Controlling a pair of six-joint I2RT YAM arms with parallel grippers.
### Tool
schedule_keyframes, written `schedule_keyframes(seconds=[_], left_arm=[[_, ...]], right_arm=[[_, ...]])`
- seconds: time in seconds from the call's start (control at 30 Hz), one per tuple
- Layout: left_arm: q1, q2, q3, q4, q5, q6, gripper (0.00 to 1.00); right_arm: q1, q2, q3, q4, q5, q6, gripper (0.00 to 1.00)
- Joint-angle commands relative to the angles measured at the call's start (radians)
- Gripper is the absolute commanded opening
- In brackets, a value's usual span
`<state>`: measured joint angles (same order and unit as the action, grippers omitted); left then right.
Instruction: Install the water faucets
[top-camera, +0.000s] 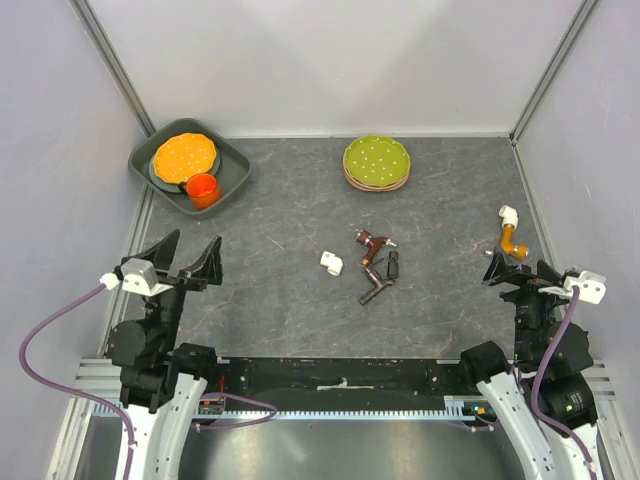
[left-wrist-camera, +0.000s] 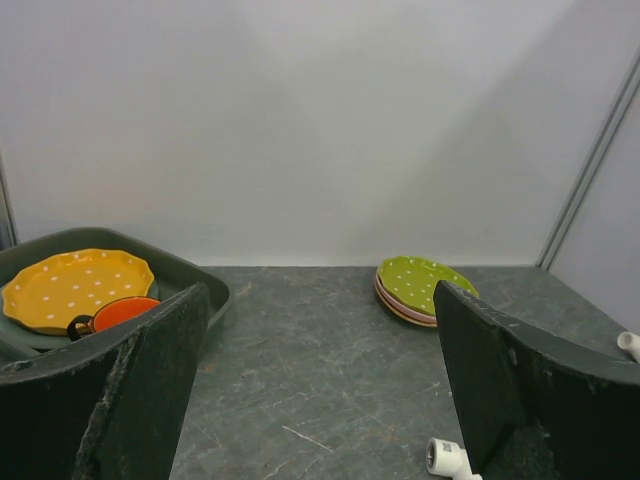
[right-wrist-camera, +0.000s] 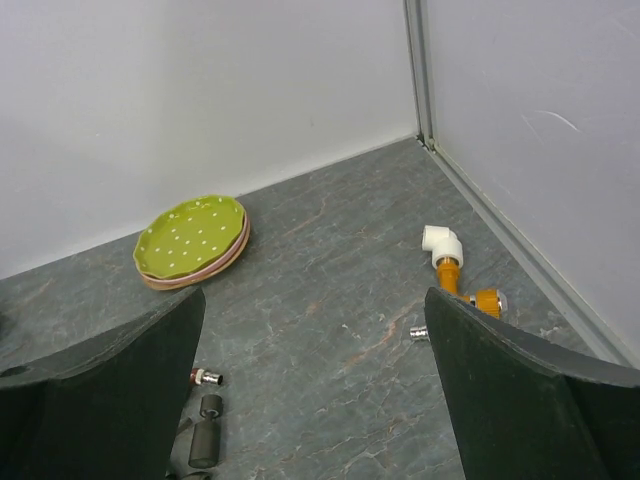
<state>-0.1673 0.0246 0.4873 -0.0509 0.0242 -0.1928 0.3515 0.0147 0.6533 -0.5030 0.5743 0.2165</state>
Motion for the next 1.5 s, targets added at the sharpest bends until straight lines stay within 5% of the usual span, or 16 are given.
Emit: schedule_keyframes(seconds=[0.0,0.67,0.97,1.17,1.47], left_arm=[[0.023,0.05,0.037,0.01,0.048,-0.045,1.0],[-0.003,0.747,0.22,-0.135,0.358,-0.281,1.0],[-0.42,1.078,0.307,-0.17,-0.021,-0.342,1.0],[-0.578,1.354,0.405,-0.173,-0.185,-0.352,1.0],[-0.676,1.65,0.571,-0.193,-0.244,-0.338,1.0]], right_arm=[[0.01,-0.009,0.032,-0.016,0.03,0.026,0.98],[0.093,-0.01,0.034,-0.037,0.012,0.034,0.98],[0.112,-0.009,0.037,-0.046,0.029,0.037,0.98],[0.119,-0.009,0.035,-0.046,0.032,0.037,0.98],[0.133,-0.01,0.035,-0.048,0.041,0.035,0.98]])
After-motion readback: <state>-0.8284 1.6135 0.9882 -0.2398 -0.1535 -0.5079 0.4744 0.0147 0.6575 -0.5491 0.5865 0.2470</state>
